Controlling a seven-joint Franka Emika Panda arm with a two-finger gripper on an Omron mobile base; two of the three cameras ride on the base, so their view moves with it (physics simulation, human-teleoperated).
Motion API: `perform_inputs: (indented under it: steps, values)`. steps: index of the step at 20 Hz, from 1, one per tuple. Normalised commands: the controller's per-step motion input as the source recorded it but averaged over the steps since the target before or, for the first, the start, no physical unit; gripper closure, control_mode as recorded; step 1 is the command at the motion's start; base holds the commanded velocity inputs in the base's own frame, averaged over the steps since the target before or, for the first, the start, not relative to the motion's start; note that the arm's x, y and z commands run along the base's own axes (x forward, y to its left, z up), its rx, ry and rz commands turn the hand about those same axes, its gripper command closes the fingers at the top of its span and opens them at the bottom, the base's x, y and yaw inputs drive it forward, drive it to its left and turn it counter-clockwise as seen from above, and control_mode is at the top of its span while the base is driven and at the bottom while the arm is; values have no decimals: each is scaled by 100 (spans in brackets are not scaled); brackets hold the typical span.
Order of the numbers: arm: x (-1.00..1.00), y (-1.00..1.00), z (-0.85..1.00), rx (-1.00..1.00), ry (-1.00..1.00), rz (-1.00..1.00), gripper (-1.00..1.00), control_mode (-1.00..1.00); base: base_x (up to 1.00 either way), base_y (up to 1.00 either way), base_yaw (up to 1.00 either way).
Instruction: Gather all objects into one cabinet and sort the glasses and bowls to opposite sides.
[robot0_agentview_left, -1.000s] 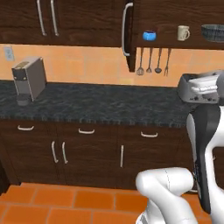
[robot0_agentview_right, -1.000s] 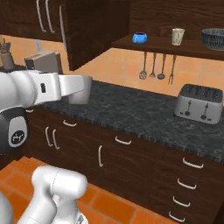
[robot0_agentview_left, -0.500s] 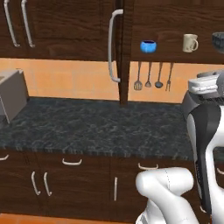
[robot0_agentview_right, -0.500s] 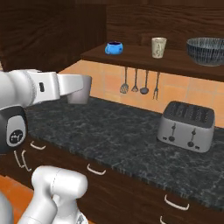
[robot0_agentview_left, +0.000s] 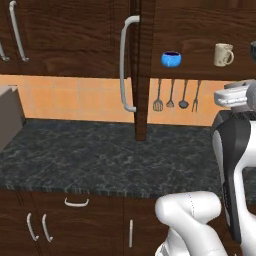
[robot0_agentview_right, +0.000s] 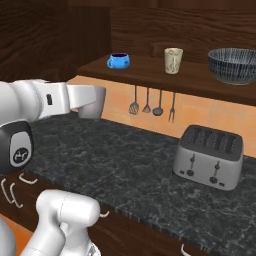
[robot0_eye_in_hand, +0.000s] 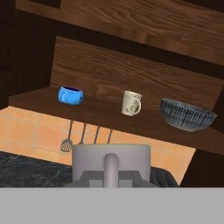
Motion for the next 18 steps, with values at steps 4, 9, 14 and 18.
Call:
perform_inputs:
  steps: [4, 9, 14, 18]
  values:
    - [0, 0, 0, 0, 0, 0, 100, 100, 29, -25, 0]
    - [0, 0, 0, 0, 0, 0, 100, 100, 0, 0, 0]
    - [-3, -7, 6, 2, -1, 1, 100, -100, 0, 0, 0]
    - [0, -49, 44, 19, 0, 8, 100, -100, 0, 0, 0]
